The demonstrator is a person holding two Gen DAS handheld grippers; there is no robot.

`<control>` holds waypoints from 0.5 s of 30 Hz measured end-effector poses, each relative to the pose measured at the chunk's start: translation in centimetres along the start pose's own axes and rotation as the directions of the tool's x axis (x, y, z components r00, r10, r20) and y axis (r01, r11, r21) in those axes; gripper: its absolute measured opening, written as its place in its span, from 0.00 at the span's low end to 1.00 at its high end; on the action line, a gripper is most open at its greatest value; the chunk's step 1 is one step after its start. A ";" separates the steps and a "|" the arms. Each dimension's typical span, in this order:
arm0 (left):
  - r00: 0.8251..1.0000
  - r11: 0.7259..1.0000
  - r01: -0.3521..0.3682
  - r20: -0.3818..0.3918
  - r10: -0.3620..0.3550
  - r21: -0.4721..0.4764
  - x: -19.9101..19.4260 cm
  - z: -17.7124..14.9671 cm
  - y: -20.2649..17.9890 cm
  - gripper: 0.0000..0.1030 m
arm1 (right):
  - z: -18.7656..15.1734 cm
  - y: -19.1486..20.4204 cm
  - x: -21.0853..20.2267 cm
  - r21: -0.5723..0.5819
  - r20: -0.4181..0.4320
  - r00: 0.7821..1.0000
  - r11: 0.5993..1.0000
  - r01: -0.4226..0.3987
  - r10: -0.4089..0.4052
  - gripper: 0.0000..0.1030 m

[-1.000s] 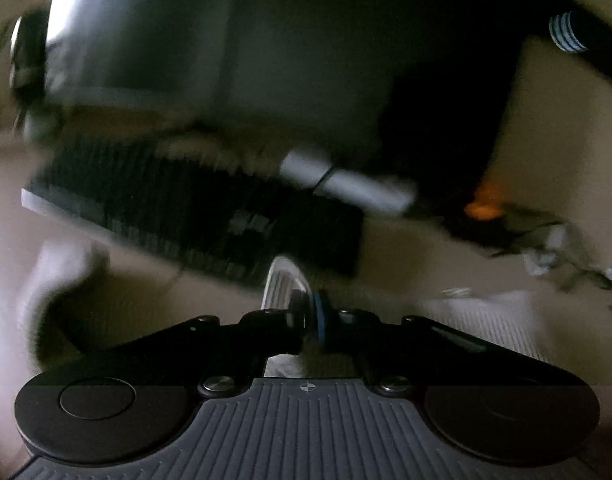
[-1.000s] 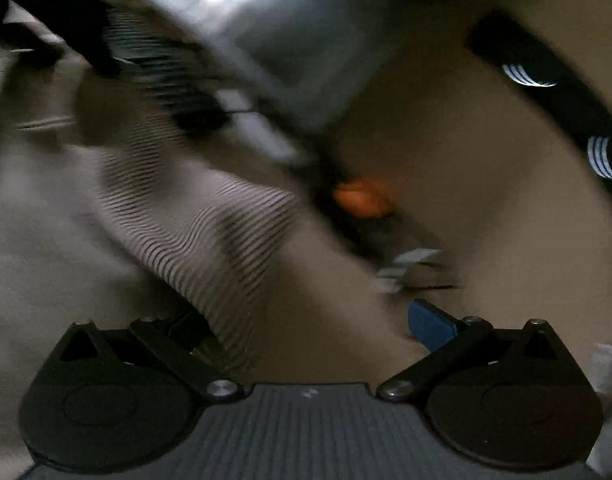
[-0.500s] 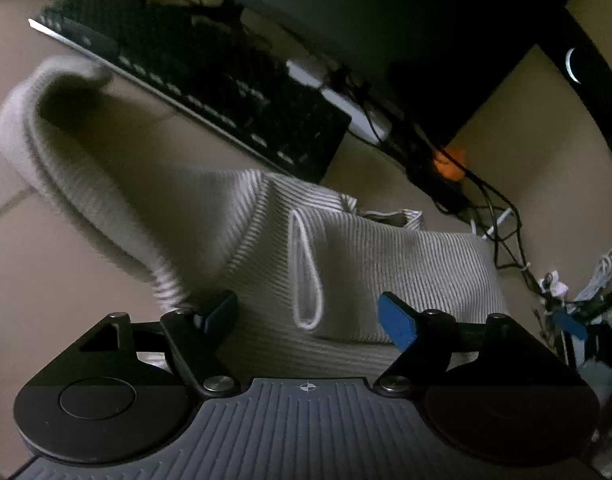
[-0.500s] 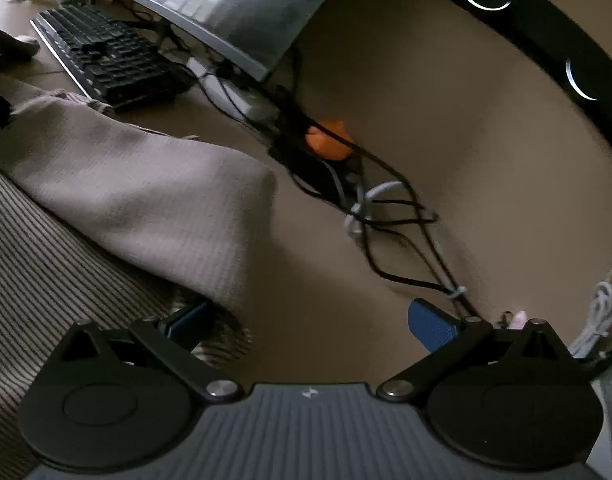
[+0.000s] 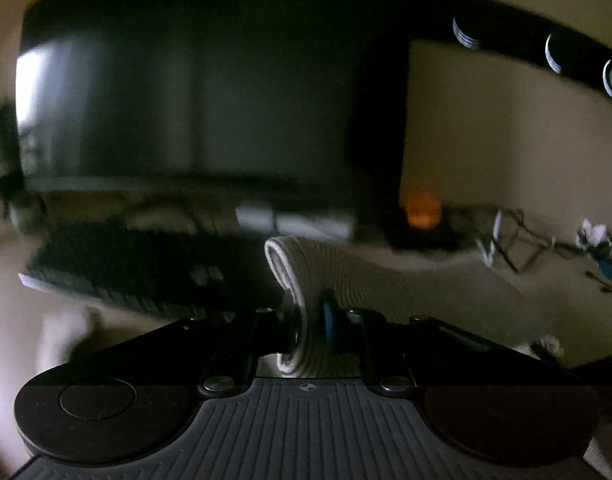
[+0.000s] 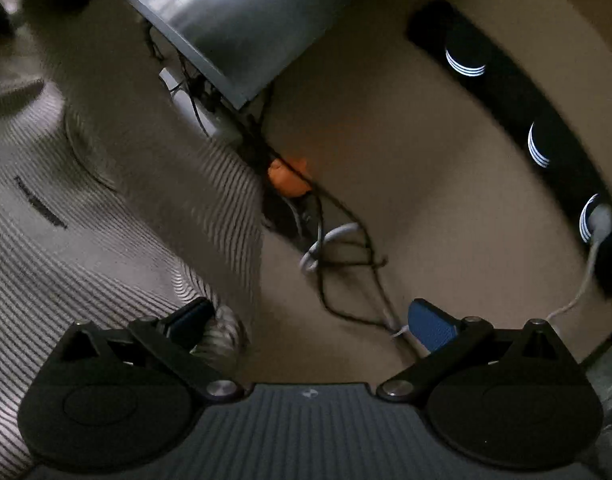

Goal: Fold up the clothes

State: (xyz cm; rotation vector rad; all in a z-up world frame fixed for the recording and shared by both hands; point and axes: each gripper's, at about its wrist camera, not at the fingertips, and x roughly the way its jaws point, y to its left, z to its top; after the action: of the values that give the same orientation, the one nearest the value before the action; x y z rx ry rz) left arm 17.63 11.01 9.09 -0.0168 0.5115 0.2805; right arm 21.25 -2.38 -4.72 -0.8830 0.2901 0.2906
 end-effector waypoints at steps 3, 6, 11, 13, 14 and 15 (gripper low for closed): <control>0.997 0.999 -0.033 -0.068 0.034 0.013 1.7 -1.6 0.9 0.14 | -0.2 1.5 0.5 -0.054 -0.052 0.998 0.998 -0.025 0.022 1.00; 0.984 0.999 -0.017 -0.177 0.012 -0.028 4.3 -4.6 1.7 0.15 | -0.5 0.2 0.6 0.032 -0.099 0.988 0.993 -0.114 0.117 1.00; 0.979 0.998 -0.018 -0.203 0.005 -0.064 5.9 -6.8 2.6 0.23 | 0.1 -5.3 -0.9 0.300 -0.022 0.940 0.899 -0.320 0.341 1.00; 0.978 0.997 -0.023 -0.208 0.008 -0.071 6.1 -6.5 2.9 0.25 | 0.9 -6.1 -1.1 0.342 0.024 0.947 0.888 -0.308 0.319 1.00; 0.977 0.997 -0.025 -0.212 0.010 -0.068 6.3 -6.4 2.8 0.26 | 1.4 -5.8 -0.9 0.342 0.033 0.954 0.893 -0.292 0.299 1.00; 0.976 0.998 -0.026 -0.216 0.012 -0.063 6.5 -6.3 2.6 0.26 | 2.0 -5.2 -0.6 0.333 0.034 0.960 0.902 -0.273 0.278 1.00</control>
State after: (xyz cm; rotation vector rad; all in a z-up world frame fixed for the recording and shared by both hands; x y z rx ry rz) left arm 19.31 14.70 0.57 -0.1070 0.7184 0.3164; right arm 22.88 -3.99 0.41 -0.5045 0.4650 0.4828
